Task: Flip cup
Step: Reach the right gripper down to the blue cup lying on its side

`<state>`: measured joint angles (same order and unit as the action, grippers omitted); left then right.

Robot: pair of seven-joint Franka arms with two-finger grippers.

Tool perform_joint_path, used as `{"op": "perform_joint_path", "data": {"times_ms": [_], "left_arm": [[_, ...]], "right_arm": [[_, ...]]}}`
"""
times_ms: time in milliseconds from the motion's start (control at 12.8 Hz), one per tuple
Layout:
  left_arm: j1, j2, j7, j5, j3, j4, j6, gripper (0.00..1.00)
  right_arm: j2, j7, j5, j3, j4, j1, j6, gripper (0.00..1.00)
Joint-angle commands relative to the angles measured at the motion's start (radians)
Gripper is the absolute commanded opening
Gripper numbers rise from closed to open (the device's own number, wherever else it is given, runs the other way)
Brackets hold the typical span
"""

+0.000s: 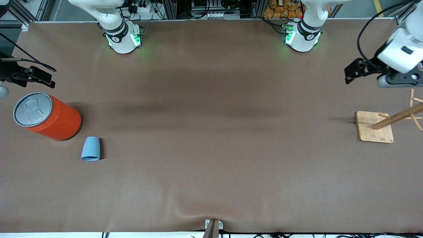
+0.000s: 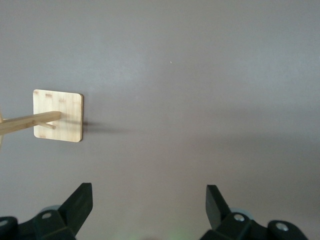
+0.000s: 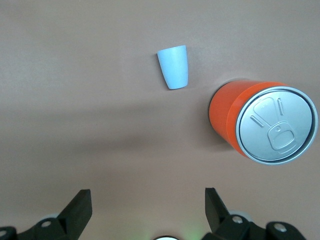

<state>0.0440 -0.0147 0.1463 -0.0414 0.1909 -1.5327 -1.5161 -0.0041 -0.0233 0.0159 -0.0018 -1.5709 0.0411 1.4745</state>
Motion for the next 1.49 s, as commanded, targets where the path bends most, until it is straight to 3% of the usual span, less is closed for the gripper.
{"op": "perform_joint_path", "data": {"times_ms": [0,235,548,1018,1410], "left_arm": [[0.017,0.019,0.003,0.006,0.007,0.042,0.011,1.0],[0.019,0.018,0.001,-0.014,0.002,0.055,0.013,1.0],[0.028,0.025,-0.047,-0.054,0.005,0.046,0.028,1.0],[0.033,0.024,-0.062,-0.055,0.005,0.055,0.001,1.0],[0.034,0.024,-0.059,-0.043,0.004,0.055,-0.041,1.0]], "right_arm": [[-0.001,0.014,-0.002,0.013,-0.008,0.013,0.01,1.0],[0.009,0.016,-0.002,0.013,-0.017,0.013,0.017,1.0],[0.021,0.017,-0.004,0.013,-0.154,0.028,0.096,1.0],[0.263,0.031,-0.014,0.011,-0.167,0.063,0.355,1.0],[0.444,0.161,-0.014,0.013,-0.169,0.077,0.602,1.0]]}}
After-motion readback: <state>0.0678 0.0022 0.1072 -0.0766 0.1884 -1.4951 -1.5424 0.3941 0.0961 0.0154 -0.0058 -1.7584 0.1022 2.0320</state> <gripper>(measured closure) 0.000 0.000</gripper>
